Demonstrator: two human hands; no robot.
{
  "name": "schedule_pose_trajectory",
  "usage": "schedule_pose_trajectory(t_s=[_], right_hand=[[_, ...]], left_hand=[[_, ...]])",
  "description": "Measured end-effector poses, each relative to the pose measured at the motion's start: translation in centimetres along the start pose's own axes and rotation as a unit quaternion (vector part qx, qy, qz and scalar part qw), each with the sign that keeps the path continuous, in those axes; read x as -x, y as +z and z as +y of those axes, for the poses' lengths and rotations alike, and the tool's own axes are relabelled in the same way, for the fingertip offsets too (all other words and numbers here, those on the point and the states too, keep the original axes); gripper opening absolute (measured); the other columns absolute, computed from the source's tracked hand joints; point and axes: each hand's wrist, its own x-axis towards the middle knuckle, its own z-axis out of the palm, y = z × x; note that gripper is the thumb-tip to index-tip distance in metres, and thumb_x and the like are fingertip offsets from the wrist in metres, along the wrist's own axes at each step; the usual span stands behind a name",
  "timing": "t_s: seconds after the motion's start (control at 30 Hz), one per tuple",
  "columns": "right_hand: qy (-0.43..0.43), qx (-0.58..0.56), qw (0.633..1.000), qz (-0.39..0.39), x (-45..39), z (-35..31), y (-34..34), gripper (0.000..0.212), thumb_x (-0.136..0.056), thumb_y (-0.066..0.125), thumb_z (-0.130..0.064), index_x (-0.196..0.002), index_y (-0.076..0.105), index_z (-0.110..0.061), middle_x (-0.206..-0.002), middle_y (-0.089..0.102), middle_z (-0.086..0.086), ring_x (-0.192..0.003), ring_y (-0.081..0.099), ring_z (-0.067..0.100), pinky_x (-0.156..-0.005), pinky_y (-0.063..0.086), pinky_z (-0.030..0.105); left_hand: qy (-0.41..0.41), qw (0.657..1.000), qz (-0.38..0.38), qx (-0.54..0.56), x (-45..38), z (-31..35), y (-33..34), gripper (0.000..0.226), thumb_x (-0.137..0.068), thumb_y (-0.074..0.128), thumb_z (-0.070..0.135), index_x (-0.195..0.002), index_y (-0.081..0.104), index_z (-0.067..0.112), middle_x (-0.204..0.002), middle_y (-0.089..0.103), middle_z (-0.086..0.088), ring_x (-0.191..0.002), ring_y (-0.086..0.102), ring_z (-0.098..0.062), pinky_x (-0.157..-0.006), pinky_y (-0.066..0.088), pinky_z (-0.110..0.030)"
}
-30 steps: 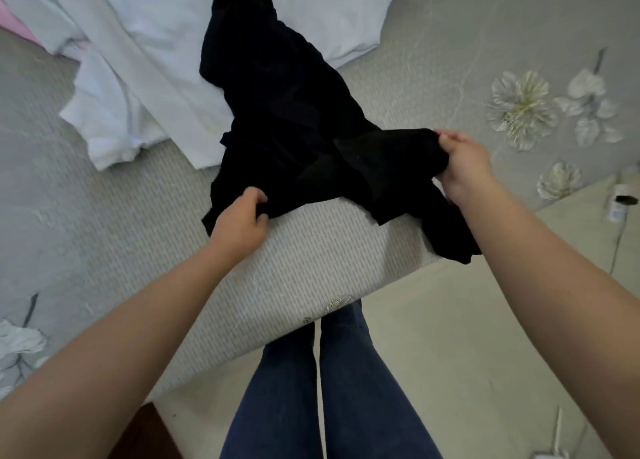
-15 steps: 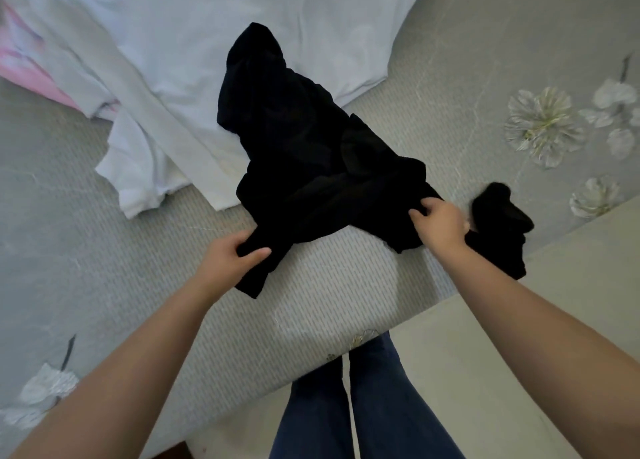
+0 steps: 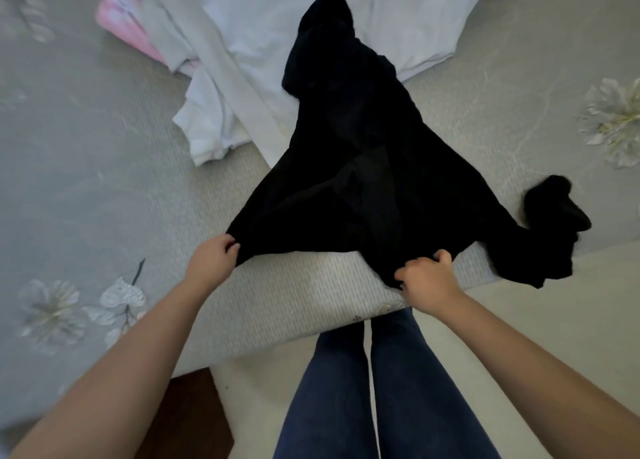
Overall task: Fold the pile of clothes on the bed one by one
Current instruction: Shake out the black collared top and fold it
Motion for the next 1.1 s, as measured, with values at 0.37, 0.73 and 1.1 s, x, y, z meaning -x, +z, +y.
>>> schedule_pose_trajectory(t_s=[0.37, 0.73, 1.1], right_hand=[[0.080, -0.120, 0.937, 0.319, -8.6, -2.4, -12.3, 0.063, -0.085, 0.058, -0.040, -0.138, 0.035, -0.015, -0.133, 0.043, 0.015, -0.118, 0.040, 0.032, -0.096, 0.027, 0.044], [0.209, -0.462, 0.756, 0.414, -3.8, 6.5, -8.9, 0.024, -0.085, 0.051, -0.009, -0.102, 0.066, -0.004, -0.099, 0.068, 0.017, -0.091, 0.062, 0.027, -0.089, 0.039, 0.037], [0.409, -0.594, 0.620, 0.309, 4.3, 13.4, 1.6, 0.039, -0.096, 0.041, -0.033, -0.117, 0.051, -0.003, -0.118, 0.058, 0.017, -0.108, 0.053, 0.029, -0.078, 0.036, 0.026]], left_hand=[[0.056, 0.997, 0.000, -0.044, 1.0, 3.7, 0.3, 0.038, -0.094, 0.045, 0.023, -0.127, 0.047, 0.006, -0.124, 0.049, -0.014, -0.111, 0.050, -0.027, -0.087, 0.041, -0.034], [0.109, 0.988, 0.107, 0.039, 0.1, 7.8, -0.1, 0.044, -0.092, 0.048, 0.020, -0.132, 0.040, 0.003, -0.130, 0.047, -0.017, -0.119, 0.043, -0.029, -0.097, 0.034, -0.035], [0.257, 0.960, -0.013, -0.111, 0.7, 18.3, 6.5, 0.056, -0.090, 0.051, 0.020, -0.140, 0.029, 0.007, -0.125, 0.049, -0.019, -0.112, 0.047, -0.033, -0.092, 0.038, -0.040]])
